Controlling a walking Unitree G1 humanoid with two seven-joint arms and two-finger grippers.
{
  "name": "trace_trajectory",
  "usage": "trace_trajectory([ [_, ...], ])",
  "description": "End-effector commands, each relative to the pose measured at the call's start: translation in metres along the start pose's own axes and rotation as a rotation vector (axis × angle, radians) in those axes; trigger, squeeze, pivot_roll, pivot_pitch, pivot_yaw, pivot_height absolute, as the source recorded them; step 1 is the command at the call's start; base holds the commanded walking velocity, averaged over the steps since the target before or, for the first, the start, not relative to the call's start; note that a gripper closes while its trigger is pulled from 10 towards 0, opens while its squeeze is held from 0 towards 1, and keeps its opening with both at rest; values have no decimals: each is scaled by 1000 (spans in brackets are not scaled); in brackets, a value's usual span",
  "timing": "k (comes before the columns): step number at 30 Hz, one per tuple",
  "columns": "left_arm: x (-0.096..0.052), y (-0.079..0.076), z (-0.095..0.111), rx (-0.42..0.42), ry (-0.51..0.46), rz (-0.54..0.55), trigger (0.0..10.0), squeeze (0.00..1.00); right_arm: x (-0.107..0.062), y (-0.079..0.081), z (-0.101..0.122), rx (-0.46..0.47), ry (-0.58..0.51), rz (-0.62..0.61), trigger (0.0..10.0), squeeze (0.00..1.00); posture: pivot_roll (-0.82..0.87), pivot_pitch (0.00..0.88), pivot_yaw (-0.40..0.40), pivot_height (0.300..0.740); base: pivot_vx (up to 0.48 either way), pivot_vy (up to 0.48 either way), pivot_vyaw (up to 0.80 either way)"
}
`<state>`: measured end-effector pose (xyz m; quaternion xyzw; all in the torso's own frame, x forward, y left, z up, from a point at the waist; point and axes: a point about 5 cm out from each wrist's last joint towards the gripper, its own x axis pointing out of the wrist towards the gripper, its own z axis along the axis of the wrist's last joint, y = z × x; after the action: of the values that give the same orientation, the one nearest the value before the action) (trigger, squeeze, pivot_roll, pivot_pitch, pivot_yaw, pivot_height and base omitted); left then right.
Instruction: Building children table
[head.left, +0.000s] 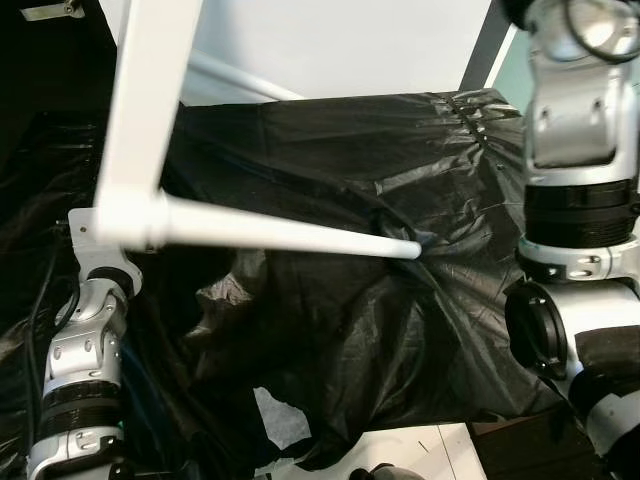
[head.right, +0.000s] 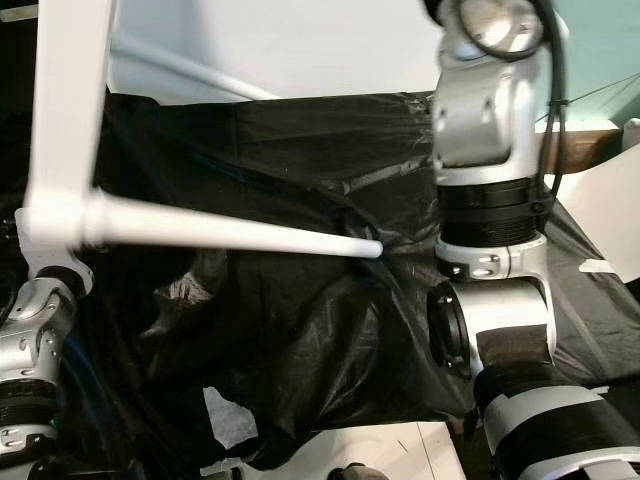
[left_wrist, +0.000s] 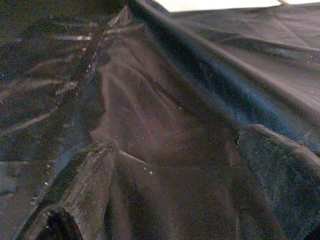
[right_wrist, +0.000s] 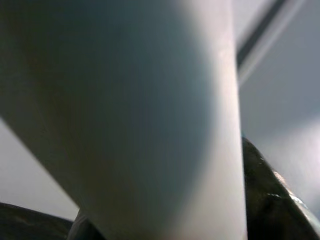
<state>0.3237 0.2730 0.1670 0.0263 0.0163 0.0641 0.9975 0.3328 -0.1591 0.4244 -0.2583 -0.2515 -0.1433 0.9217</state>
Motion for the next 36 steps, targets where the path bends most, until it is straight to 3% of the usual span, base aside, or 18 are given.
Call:
trace_trajectory([
  [1, 1, -4, -2, 4, 0, -12, 10000, 0, -3, -39, 10, 156, -12, -184, 0, 0, -69, 66, -7, 740, 0, 0, 0],
  [3, 2, -5, -2, 2, -1, -15, 10000, 0, -7, -47, 5, 160, 2, -231, 0, 0, -69, 66, -7, 740, 0, 0, 0],
  [6, 3, -6, -2, -1, -4, -18, 10000, 0, -19, -46, -6, 165, 6, -256, 0, 0, -71, 77, -10, 740, 0, 0, 0],
  [7, 2, -7, -4, -3, 0, -21, 10000, 0, -33, -37, -24, 193, 50, -253, 0, 0, -72, 85, -8, 740, 0, 0, 0],
  [8, 2, -7, -4, -3, 0, -21, 10000, 0, -33, -37, -24, 193, 50, -253, 0, 0, -72, 85, -8, 740, 0, 0, 0],
  [14, 3, -9, -4, 2, 6, -36, 10000, 0, -95, -4, -92, 412, 144, -195, 0, 0, -69, 113, 11, 740, 0, 0, 0],
  [16, 4, -11, -4, 6, 7, -51, 10000, 0, -104, 1, -110, 480, 203, -183, 0, 0, -72, 118, 19, 740, 0, 0, 0],
  [24, 3, -13, -4, 11, 9, -70, 10000, 0, -125, 15, -134, 537, 258, -158, 0, 0, -59, 122, 30, 740, 0, 0, 0],
  [25, 3, -13, -3, 15, 6, -77, 10000, 0, -129, 20, -141, 537, 276, -136, 10000, 0, -55, 122, 33, 740, 0, 0, 0],
  [28, 2, -12, 0, 38, 0, -88, 10000, 0, -134, 26, -146, 536, 254, -87, 10000, 16, -47, 122, 35, 740, 0, 0, 0],
  [29, 2, -10, 1, 39, -1, -81, 10000, 0, -134, 29, -143, 547, 218, -62, 10000, 1000, -35, 124, 37, 740, 0, 0, 0],
  [32, 0, -6, 1, 48, 1, -74, 10000, 0, -137, 32, -140, 557, 169, -21, 10000, 1000, -25, 125, 35, 740, 0, 0, 0],
  [34, -4, -3, 0, 56, 3, -76, 10000, 0, -150, 33, -143, 562, 157, 0, 10000, 1000, -16, 126, 36, 740, 0, 0, 0],
  [35, -7, -1, 0, 68, 6, -80, 10000, 0, -163, 33, -147, 557, 148, 9, 10000, 384, -10, 126, 39, 740, 0, 0, 0],
  [36, -7, 1, 0, 74, 8, -78, 10000, 0, -171, 32, -150, 559, 160, 12, 10000, 0, -9, 125, 40, 740, 0, 0, 0],
])
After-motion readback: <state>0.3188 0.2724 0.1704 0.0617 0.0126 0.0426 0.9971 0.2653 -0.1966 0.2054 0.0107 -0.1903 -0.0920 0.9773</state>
